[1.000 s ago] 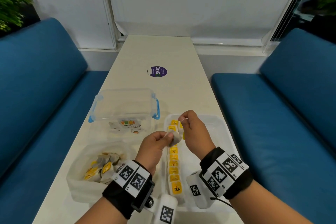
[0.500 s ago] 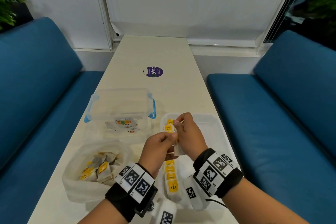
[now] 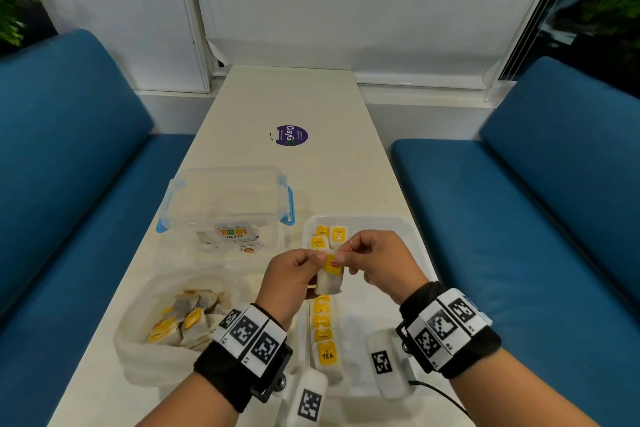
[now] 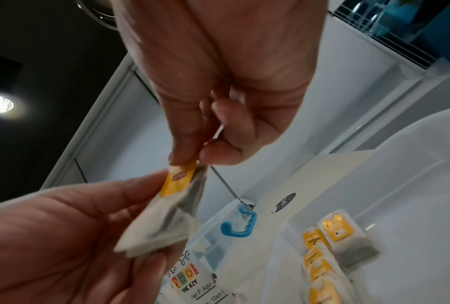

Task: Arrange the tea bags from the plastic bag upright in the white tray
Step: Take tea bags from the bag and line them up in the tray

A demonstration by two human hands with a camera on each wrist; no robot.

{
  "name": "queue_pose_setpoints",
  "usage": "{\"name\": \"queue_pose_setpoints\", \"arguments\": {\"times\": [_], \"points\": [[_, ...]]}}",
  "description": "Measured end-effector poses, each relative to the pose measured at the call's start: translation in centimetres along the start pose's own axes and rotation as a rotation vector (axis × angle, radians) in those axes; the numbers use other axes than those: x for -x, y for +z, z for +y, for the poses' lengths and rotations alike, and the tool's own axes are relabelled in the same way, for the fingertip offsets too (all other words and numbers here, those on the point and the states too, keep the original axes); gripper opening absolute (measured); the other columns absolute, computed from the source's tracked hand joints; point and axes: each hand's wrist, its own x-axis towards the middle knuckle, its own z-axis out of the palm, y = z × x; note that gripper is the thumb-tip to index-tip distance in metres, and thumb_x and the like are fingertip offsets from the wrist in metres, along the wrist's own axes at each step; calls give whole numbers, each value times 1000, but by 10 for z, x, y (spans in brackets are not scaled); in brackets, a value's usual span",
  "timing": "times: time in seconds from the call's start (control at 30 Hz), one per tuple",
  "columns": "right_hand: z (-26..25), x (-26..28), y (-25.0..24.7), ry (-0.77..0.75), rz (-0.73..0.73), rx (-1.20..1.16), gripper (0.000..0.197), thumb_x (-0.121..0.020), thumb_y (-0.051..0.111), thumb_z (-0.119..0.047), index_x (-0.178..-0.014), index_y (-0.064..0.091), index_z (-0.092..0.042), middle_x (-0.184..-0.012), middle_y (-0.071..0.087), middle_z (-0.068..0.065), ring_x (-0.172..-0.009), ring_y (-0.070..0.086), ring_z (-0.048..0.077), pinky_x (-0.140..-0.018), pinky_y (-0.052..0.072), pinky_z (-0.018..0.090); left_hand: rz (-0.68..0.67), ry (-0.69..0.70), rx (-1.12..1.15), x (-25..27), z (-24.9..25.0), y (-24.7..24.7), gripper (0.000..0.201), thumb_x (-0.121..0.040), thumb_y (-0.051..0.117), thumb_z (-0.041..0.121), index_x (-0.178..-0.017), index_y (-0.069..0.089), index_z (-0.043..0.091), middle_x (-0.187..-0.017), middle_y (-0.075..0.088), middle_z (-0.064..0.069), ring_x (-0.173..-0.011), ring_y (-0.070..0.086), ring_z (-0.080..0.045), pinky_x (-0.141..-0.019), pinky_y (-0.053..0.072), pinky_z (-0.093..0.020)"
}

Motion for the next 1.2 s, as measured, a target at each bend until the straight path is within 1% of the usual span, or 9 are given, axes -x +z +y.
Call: {"name": "queue_pose_setpoints", "arguments": {"times": [0.17, 0.3, 0.53, 0.63, 0.77, 0.87, 0.97, 1.13, 1.2], "points": [[6, -6, 1, -55, 9, 92, 25, -70, 77, -1, -64, 61, -19, -70, 60, 3, -68, 56, 19, -71, 52, 35, -54, 16, -103, -4, -1, 0, 20, -94, 51, 14, -85, 67, 7, -92, 66, -23, -84, 63, -32, -73, 55, -36], [7, -10, 1, -24, -77, 197, 16, -75, 75, -5, -75, 62, -15, -62, 55, -1, -42, 48, -2, -49, 42, 11, -59, 33, -158, -6, -2, -1, 22, -94, 50, 13, -78, 66, 13, -82, 64, -12, -76, 61, -22, -65, 53, -27], [-4, -23, -25, 22, -90, 367, 12, -77, 75, -13, -70, 65, -12, -58, 54, -10, -48, 47, -1, -47, 34, 5, 93, 23, -260, -16, -14, -13, 15, -93, 51, 19, -99, 63, 11, -87, 59, 4, -79, 54, -8, -69, 43, -23], [-6, -34, -32, 111, -190, 558, 13, -82, 70, -19, -72, 62, -15, -59, 55, -7, -53, 47, 1, -48, 36, 7, 92, -9, -353, -21, -22, -20, 13, -91, 54, 12, -103, 60, 14, -97, 57, 6, -94, 55, -10, -82, 42, -27], [-2, -48, -34, 241, -207, 566, 12, -90, 59, -17, -78, 59, -14, -60, 62, 4, -46, 49, 8, -40, 33, 15, 19, -111, -525, -30, -40, -28, 48, -85, 61, 4, -130, 48, 15, -115, 50, -3, -112, 53, -24, -95, 43, -36], [1, -58, -34, 286, -222, 505, 6, -87, 60, -5, -84, 58, -10, -62, 63, 6, -35, 50, 3, -37, 34, 14, -27, -138, -617, -35, -52, -30, 66, -83, 64, 4, -140, 37, 18, -129, 48, -7, -100, 58, -21, -95, 45, -33], [10, -69, -37, 313, -219, 553, 9, -83, 64, -3, -85, 63, -12, -64, 63, 3, -48, 49, 11, -43, 37, 17, -54, -150, -669, -37, -62, -31, 71, -83, 64, 3, -143, 33, 23, -133, 47, -4, -78, 53, -11, -89, 47, -29], [33, -82, -37, 349, -150, 593, 8, -86, 63, -12, -93, 64, -16, -81, 56, 2, -72, 51, 15, -49, 42, 20, -44, -160, -663, -39, -67, -33, 71, -84, 63, 4, -143, 32, 26, -126, 51, 0, -87, 58, -16, -92, 49, -32], [42, -88, -35, 375, -133, 597, 15, -90, 56, -7, -99, 62, -17, -88, 57, 2, -76, 56, 16, -46, 46, 22, -52, -153, -646, -38, -67, -33, 70, -85, 61, 3, -144, 31, 26, -124, 50, 0, -79, 57, -8, -89, 49, -29]]}}
